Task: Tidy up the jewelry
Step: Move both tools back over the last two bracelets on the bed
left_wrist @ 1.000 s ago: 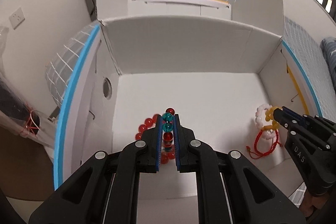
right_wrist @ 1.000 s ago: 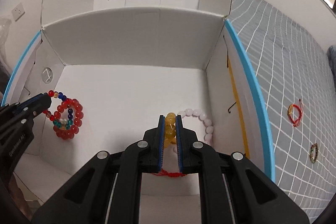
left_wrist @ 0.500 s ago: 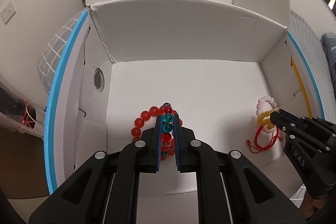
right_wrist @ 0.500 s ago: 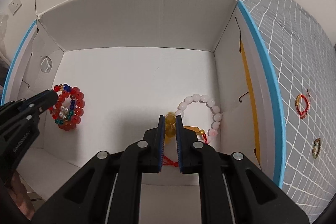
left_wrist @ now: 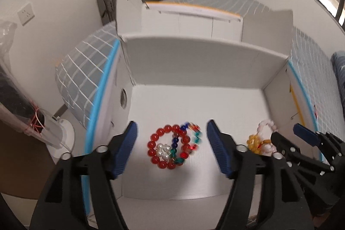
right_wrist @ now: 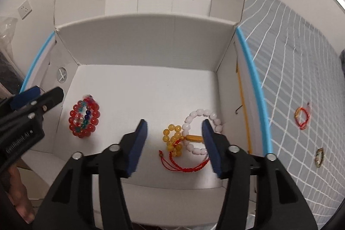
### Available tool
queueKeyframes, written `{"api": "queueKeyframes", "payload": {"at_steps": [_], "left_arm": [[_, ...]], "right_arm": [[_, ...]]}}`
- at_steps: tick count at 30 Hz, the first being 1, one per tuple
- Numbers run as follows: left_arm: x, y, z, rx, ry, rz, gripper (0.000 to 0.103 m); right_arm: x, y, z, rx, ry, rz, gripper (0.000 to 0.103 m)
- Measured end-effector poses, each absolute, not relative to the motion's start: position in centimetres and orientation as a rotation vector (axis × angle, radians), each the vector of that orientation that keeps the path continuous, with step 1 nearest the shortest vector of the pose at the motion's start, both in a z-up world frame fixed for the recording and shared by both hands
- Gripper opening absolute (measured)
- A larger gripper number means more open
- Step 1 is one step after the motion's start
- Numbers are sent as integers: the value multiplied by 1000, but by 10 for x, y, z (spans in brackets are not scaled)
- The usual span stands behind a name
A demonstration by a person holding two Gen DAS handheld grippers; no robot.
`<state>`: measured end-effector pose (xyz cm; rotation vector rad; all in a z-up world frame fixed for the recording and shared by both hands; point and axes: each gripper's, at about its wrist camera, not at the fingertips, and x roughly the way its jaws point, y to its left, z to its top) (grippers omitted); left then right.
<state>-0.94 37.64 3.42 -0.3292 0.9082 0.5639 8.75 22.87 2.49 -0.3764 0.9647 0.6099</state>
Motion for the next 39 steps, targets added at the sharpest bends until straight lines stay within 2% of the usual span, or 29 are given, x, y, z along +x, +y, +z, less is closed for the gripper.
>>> {"api": "queueKeyframes", "payload": {"at_steps": [9,13,17,27,39], "left_arm": [[-16,350,63,-295,785,567,88],[-14,332,76,-265,729,567,96],[-2,304,86,-188,681,558,97],[36,234,95,-207,597,376,97],[114,123,87,-160,572,199,97]], "right_arm": [[78,197,59,-356,818,571,84],[80,172,67,-336,776,540,92],[83,142,70,-347,726,494,94],[105,46,75,-254,608,362,94],[153,-71,53,-171,651,212,94]]}}
